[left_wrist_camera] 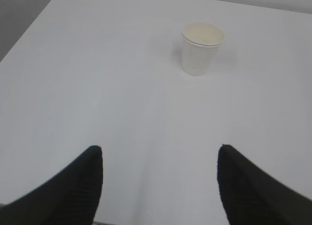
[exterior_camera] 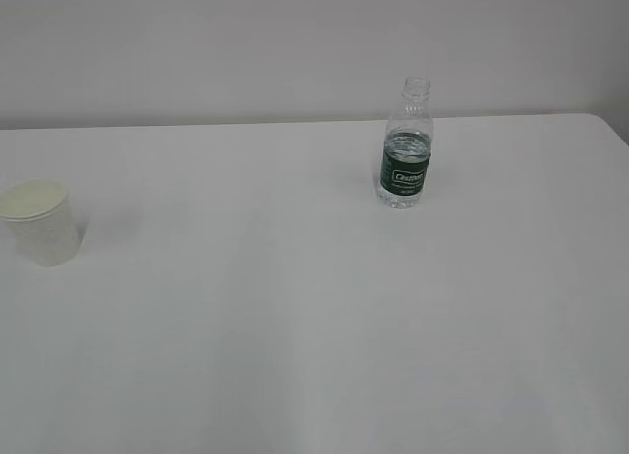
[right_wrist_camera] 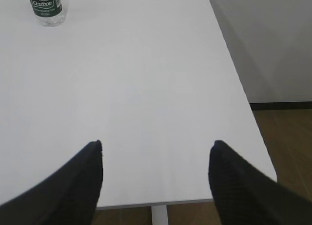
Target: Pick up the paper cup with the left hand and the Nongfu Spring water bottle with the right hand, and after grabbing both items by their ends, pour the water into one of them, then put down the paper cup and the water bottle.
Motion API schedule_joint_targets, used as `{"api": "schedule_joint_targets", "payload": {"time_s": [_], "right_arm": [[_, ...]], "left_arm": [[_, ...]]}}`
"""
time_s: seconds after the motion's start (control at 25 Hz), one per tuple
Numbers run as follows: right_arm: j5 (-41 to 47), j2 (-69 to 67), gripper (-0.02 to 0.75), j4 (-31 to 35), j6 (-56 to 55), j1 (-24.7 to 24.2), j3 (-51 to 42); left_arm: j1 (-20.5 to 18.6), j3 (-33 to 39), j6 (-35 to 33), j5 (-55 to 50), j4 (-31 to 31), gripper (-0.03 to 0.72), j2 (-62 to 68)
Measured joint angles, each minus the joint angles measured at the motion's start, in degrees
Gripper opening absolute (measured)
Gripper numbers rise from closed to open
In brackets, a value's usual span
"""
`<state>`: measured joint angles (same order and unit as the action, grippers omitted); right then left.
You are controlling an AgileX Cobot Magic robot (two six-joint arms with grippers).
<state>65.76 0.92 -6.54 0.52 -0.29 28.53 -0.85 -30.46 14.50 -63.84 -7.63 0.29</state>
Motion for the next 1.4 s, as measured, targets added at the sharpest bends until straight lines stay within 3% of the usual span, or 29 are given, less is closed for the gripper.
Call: {"api": "schedule_joint_targets", "payload": {"time_s": [0.28, 0.52, 0.92, 1.4], "right_arm": [[-1.8, 0.0, 0.519, 1.2, 0.0, 0.0, 1.1], [-3.8, -3.2, 0.519, 3.3, 0.0, 0.0, 6.3], [-15.8, -12.7, 0.519, 12.4, 2.1, 0.0, 7.6], [-30.4, -19.0, 0.519, 15.1, 10.7, 0.0, 7.6]], "left_arm": [[0.3, -0.4, 0.0, 0.1, 0.0, 0.524, 0.8], [0.5, -5.0, -1.7, 4.3, 0.0, 0.519, 7.9], [4.6, -6.3, -2.0, 9.8, 0.1, 0.476, 15.6], [5.1, -9.5, -2.1, 20.3, 0.1, 0.479, 23.5]]}}
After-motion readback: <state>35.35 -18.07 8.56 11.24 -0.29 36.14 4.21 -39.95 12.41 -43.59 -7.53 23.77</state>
